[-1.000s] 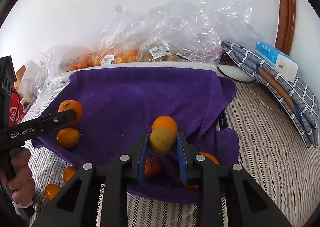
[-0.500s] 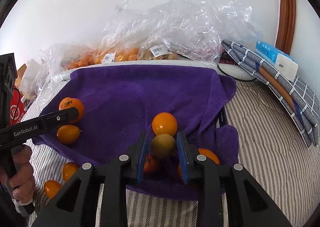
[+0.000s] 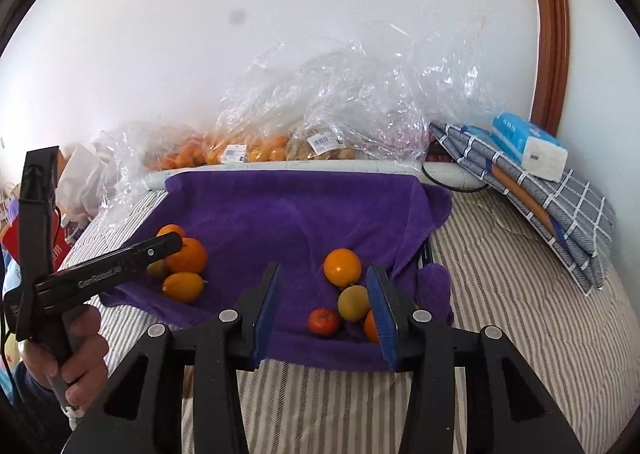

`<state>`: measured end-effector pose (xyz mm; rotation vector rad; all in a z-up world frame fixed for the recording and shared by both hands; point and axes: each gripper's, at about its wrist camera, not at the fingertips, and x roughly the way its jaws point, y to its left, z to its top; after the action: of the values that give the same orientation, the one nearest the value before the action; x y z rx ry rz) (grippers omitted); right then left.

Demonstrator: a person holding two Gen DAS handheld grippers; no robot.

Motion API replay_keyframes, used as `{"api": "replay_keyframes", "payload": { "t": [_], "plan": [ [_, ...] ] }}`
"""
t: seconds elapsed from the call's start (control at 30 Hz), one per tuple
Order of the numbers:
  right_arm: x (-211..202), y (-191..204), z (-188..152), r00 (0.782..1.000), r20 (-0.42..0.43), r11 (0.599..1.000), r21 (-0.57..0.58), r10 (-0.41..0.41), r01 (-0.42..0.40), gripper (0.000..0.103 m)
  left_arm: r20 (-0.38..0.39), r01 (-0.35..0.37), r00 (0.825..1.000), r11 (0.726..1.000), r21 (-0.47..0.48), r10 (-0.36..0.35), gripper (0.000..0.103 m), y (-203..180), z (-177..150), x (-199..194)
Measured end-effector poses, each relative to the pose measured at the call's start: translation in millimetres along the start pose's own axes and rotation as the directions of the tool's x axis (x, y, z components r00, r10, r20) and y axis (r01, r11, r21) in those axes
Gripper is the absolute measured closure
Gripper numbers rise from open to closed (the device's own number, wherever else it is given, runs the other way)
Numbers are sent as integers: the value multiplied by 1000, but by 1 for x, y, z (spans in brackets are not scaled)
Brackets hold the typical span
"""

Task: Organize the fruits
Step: 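Carry the green-yellow fruit to the towel while the left carries an orange there, then grasp an orange beside the towel with the right tool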

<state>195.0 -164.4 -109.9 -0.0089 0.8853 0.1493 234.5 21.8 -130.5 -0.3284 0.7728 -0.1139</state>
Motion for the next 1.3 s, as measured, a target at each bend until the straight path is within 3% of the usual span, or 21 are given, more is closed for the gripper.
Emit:
{"api": "replay_keyframes", "payload": {
  "t": [0.23, 0.37, 0.53, 0.87, 1.07, 1.3],
  "plan": [
    [-15, 35, -26, 999, -49, 999, -41, 12, -14, 60, 41, -49, 998, 999, 21, 48, 57, 25, -18, -39],
    [-7, 60, -46, 993, -97, 996, -56, 62, -68, 63, 54, -88, 995, 996, 35, 86, 57, 43, -30, -59],
    [12, 83, -57, 988, -137, 994, -73, 71, -82, 64, 51, -87, 995, 996, 28, 85, 57, 57, -38, -74],
    [53, 81, -54, 968, -218, 992, 5, 123, -125, 67, 19, -65, 998, 998, -17, 65, 57, 69, -41, -73],
    [24, 66, -51, 979, -158, 991, 4, 132, -133, 67, -30, 22, 999, 999, 39, -21, 57, 51, -49, -69],
    [-10, 24, -44, 992, -102, 996, 33, 80, -77, 67, -115, 159, 982, 981, 108, -146, 54, 0, -69, -64]
  ]
}}
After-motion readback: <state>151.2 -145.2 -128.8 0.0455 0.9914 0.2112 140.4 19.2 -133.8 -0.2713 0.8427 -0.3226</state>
